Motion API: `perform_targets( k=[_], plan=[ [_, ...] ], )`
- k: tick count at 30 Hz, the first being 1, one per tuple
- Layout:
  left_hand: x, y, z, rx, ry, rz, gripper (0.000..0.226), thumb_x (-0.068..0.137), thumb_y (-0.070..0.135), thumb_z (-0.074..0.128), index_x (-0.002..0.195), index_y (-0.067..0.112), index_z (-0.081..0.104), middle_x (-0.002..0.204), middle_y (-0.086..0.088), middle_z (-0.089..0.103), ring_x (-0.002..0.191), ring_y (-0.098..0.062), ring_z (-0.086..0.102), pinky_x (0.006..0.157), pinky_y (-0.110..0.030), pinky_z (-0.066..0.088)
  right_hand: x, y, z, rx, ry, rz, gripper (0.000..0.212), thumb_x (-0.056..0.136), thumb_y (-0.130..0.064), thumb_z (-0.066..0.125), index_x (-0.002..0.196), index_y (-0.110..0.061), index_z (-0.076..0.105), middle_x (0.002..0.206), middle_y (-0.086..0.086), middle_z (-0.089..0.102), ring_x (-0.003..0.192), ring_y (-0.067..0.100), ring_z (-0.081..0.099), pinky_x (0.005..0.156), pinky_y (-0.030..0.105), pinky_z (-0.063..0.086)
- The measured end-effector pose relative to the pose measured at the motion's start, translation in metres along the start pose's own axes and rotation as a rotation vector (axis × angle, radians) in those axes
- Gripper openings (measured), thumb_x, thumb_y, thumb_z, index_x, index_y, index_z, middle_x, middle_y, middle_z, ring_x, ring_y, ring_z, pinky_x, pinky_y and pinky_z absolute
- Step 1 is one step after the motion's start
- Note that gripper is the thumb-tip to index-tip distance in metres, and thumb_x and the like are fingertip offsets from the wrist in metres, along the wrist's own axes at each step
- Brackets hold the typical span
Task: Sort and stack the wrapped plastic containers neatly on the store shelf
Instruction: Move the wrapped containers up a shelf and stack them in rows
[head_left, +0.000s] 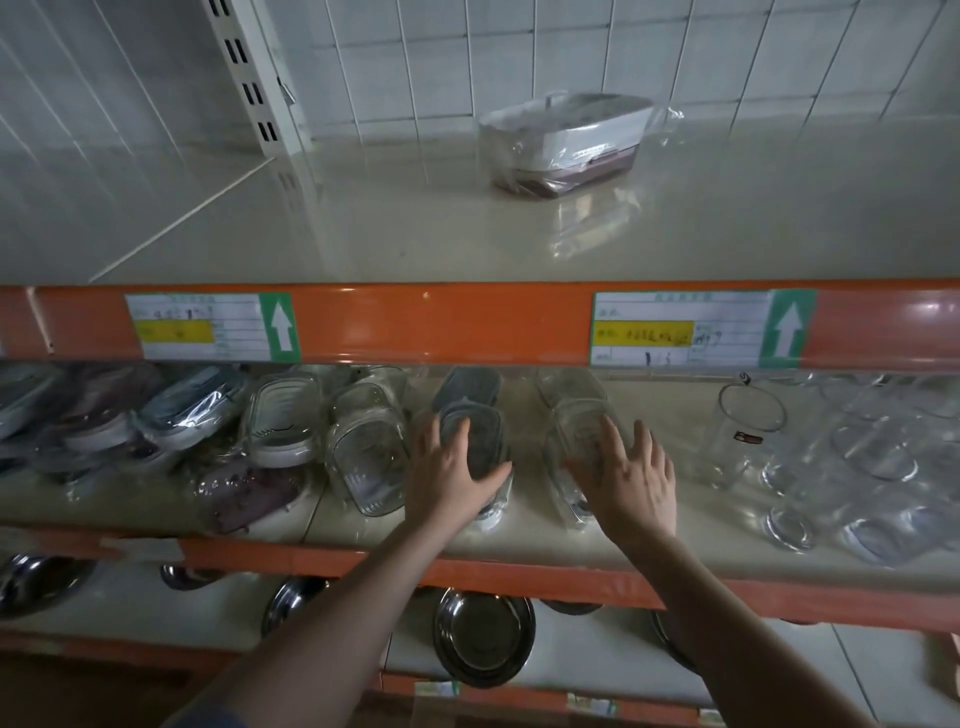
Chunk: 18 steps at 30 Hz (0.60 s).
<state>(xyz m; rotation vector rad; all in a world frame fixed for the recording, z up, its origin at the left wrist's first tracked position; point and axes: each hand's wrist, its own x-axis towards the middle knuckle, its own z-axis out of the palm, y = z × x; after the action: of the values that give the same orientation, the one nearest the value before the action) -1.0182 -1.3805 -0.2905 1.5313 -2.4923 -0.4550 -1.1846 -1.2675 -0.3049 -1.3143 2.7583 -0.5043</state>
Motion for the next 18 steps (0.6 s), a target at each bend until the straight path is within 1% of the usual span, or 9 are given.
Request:
perform_targets(
  k=[3,5,7,10,13,15,18],
  plan=[
    [-0.021,-0.002,-0.015,0.01,-0.045,0.002,0.084,0.082,0.068,0.048,0.15,0.026,0.02,0.159,-0.005,0.005,0.144,-0.028,0.016,0.11,-0.042,0.034,-0.021,0.001,-0.022,0.018,0.033,0.013,0.059,0.092,-0.052,0.043,0.14,-0.018,0.037,0.142,0.018,0.037,0.127,0.034,0.037,0.103,0.041,0.03],
    [-0.037,-0.004,-0.025,0.004,-0.039,0.013,0.083,0.083,0.066,0.05,0.149,0.024,0.022,0.158,-0.007,0.011,0.143,-0.028,0.019,0.11,-0.042,0.034,-0.038,0.001,-0.037,0.036,0.051,0.024,0.051,0.091,-0.044,0.051,0.133,-0.016,0.045,0.134,0.018,0.045,0.119,0.035,0.044,0.098,0.042,0.035],
    [-0.054,-0.005,-0.038,0.002,-0.019,0.028,0.08,0.085,0.063,0.05,0.148,0.022,0.024,0.156,-0.008,0.018,0.142,-0.026,0.02,0.11,-0.038,0.033,-0.056,0.002,-0.051,0.043,0.047,0.028,0.048,0.09,-0.038,0.056,0.131,-0.015,0.048,0.129,0.019,0.049,0.114,0.036,0.048,0.094,0.042,0.038],
    [-0.086,-0.012,-0.06,-0.018,0.03,0.066,0.077,0.086,0.06,0.052,0.147,0.019,0.028,0.151,-0.005,0.03,0.138,-0.023,0.025,0.109,-0.032,0.029,-0.089,0.002,-0.07,0.045,0.053,0.041,0.048,0.089,-0.034,0.059,0.132,-0.015,0.049,0.126,0.019,0.051,0.111,0.037,0.05,0.093,0.042,0.039],
    [-0.123,-0.026,-0.085,-0.02,0.073,0.087,0.075,0.085,0.06,0.053,0.144,0.017,0.034,0.145,-0.004,0.039,0.133,-0.022,0.034,0.106,-0.03,0.032,-0.123,-0.007,-0.091,0.033,0.055,0.041,0.048,0.091,-0.035,0.054,0.135,-0.017,0.045,0.131,0.017,0.048,0.115,0.034,0.047,0.096,0.04,0.036],
    [-0.15,-0.035,-0.104,-0.023,0.089,0.081,0.071,0.085,0.058,0.054,0.141,0.018,0.037,0.14,-0.002,0.043,0.129,-0.02,0.038,0.101,-0.029,0.035,-0.146,-0.017,-0.107,0.032,0.069,0.031,0.048,0.092,-0.036,0.052,0.136,-0.017,0.043,0.132,0.016,0.046,0.117,0.033,0.046,0.096,0.04,0.036],
    [-0.186,-0.043,-0.137,-0.03,0.111,0.088,0.068,0.085,0.055,0.057,0.139,0.017,0.039,0.138,-0.004,0.045,0.127,-0.022,0.04,0.099,-0.03,0.037,-0.18,-0.034,-0.137,0.043,0.099,0.014,0.048,0.092,-0.035,0.053,0.136,-0.017,0.043,0.131,0.016,0.047,0.114,0.034,0.047,0.094,0.04,0.038]
  ],
)
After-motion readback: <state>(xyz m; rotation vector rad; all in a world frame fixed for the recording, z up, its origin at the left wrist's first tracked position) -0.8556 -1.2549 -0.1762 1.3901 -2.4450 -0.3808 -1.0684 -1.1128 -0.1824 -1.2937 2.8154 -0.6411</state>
